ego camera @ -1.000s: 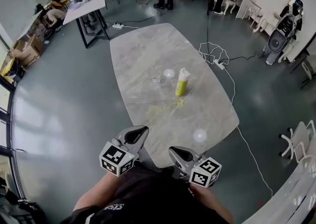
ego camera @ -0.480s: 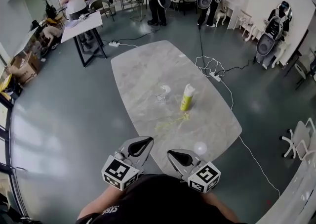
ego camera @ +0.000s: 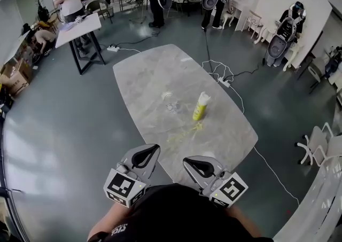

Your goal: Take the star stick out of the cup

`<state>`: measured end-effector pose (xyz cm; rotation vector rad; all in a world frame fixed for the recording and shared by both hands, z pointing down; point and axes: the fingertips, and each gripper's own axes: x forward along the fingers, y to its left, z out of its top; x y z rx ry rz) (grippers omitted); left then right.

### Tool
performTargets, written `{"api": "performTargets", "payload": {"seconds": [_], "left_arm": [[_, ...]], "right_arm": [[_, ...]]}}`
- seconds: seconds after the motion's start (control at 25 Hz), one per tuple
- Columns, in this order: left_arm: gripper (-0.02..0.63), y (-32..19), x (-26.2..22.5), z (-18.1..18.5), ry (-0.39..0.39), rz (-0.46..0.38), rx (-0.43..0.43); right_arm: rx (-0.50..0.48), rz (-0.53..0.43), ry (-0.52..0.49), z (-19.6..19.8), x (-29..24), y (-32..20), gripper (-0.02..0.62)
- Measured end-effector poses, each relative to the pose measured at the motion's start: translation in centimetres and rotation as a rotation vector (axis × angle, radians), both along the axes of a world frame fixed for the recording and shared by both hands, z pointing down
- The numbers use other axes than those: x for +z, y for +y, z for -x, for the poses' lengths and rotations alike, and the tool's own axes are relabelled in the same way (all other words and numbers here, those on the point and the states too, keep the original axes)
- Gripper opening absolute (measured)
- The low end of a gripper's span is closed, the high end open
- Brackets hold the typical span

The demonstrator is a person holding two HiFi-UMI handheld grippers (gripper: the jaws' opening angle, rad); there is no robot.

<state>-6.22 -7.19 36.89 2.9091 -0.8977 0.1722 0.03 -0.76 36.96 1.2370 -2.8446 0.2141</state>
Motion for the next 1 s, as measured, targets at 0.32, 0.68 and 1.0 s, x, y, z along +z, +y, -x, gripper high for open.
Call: {"api": "performTargets", "payload": {"seconds": [0.32,0.68,1.0], "left_arm": [[0.003,-1.4,0.5,0.8,0.013,-0.003,0.004],[0.002,-2.6,1.6,2.9,0.017,0.046,-0.049],[0.003,-1.9,1.8,2.7,0.026,0.061,-0.032]], "right_arm": [[-0.012,-0.021,0.067,1.3,-0.1,-0.8,0.011],[0.015,-0.001,0.053,0.7,0.9,-1.2,0.011],[0.032,0.024,0.029,0.5,1.2,-1.0,0.011]]}}
